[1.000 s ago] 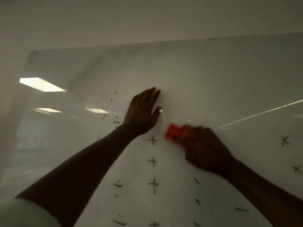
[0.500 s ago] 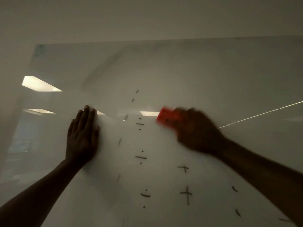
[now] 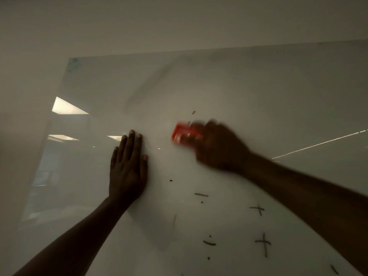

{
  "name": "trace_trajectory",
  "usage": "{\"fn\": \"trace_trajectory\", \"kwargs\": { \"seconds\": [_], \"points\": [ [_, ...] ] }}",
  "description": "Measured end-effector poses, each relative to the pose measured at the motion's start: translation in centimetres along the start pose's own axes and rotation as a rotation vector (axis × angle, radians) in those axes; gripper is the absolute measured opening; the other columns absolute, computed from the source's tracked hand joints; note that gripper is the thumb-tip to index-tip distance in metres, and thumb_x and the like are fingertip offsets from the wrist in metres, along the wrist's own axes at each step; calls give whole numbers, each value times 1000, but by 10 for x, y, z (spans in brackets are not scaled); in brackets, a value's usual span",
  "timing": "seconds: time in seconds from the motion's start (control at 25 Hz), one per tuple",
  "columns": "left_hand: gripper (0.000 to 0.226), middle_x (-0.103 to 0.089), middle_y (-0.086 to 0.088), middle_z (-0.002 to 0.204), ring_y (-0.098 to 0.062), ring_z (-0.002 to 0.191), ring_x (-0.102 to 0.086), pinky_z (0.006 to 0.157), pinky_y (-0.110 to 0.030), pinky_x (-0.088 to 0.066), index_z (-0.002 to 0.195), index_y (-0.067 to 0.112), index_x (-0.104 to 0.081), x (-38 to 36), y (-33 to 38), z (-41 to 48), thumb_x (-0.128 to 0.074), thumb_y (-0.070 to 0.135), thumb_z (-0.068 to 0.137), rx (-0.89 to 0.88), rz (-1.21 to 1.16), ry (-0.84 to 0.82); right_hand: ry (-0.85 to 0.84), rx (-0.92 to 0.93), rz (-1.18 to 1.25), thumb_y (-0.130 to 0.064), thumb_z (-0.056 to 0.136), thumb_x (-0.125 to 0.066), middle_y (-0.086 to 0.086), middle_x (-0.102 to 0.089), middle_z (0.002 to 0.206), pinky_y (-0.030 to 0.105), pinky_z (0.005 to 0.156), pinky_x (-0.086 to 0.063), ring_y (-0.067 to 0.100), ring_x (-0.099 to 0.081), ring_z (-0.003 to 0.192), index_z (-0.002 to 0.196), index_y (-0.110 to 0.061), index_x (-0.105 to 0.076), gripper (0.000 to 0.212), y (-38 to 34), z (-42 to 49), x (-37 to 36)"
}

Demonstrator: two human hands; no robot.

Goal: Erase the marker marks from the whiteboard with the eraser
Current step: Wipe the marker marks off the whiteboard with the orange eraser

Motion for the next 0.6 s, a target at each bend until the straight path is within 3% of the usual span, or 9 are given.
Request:
{"fn": "trace_trajectory", "kwargs": {
  "seconds": [0.12, 0.16, 0.24, 0.32, 0.36, 0.44, 0.48, 0.52, 0.6],
  "points": [
    [59, -18, -3, 168, -19, 156, -12, 126, -44, -15, 160, 15, -25, 0, 3, -2, -28, 37, 104, -3, -3, 8, 178, -653, -36, -32, 86, -48, 18, -50, 134, 51, 80, -50, 44, -51, 101, 145, -28, -45, 60, 106, 24, 28],
    [60, -18, -4, 168, -19, 156, -13, 126, -44, -15, 160, 15, -26, 0, 3, -1, -28, 37, 104, -1, -5, 9, 178, -717, -4, -32, 86, -46, 19, -49, 135, 51, 82, -49, 44, -49, 104, 146, -26, -43, 60, 96, 27, 21],
    [60, -19, -4, 168, -20, 156, -13, 126, -45, -16, 159, 14, -26, 0, 2, 0, -28, 37, 104, -5, -9, 8, 69, -528, 120, -35, 86, -39, 16, -45, 144, 48, 86, -47, 41, -48, 107, 150, -31, -37, 64, 17, 30, -3],
    [60, -18, -6, 168, -21, 156, -13, 125, -47, -18, 160, 13, -25, -1, 2, 0, -29, 36, 104, -22, -16, -5, -40, -123, 196, -36, 86, -45, 16, -44, 146, 43, 83, -47, 38, -49, 104, 150, -32, -36, 65, -86, 3, -18],
    [60, -18, -6, 168, -21, 156, -12, 125, -48, -18, 160, 13, -25, -2, 1, -1, -29, 35, 104, -28, -20, -8, -106, 45, 209, -36, 85, -53, 17, -46, 143, 41, 81, -47, 36, -51, 102, 148, -31, -40, 65, -113, -16, -19],
    [59, -19, -6, 168, -21, 156, -13, 124, -49, -19, 159, 13, -25, 0, 0, 0, -29, 32, 104, -19, -17, 5, -121, 309, 155, -34, 82, -60, 15, -48, 143, 40, 78, -48, 35, -54, 98, 144, -32, -47, 64, -98, -28, -10],
    [58, -19, -6, 168, -20, 156, -13, 124, -48, -19, 159, 13, -26, 1, 1, -1, -29, 32, 104, -14, -13, 14, -107, 304, 82, -33, 82, -57, 11, -46, 146, 40, 80, -49, 35, -56, 101, 145, -34, -45, 64, -65, -22, -6],
    [58, -20, -6, 168, -20, 156, -13, 125, -47, -19, 159, 14, -26, 2, 2, 0, -29, 32, 104, -16, -10, 22, -64, 170, 16, -32, 83, -53, 8, -45, 149, 42, 82, -49, 36, -56, 104, 146, -35, -43, 64, -22, -9, 1],
    [57, -21, -6, 168, -21, 156, -14, 125, -46, -18, 159, 13, -27, 3, 3, 1, -29, 31, 105, -20, -12, 28, 80, -318, 8, -31, 83, -53, 14, -51, 140, 46, 78, -50, 39, -54, 100, 143, -31, -47, 60, 43, 2, 20]
  ]
}}
Point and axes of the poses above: each hand's wrist, its own z-axis towards the middle knuckle, its own x-axis out of the back of the hand, y = z × x, the point moved 10 cm from there along z, towards the middle knuckle
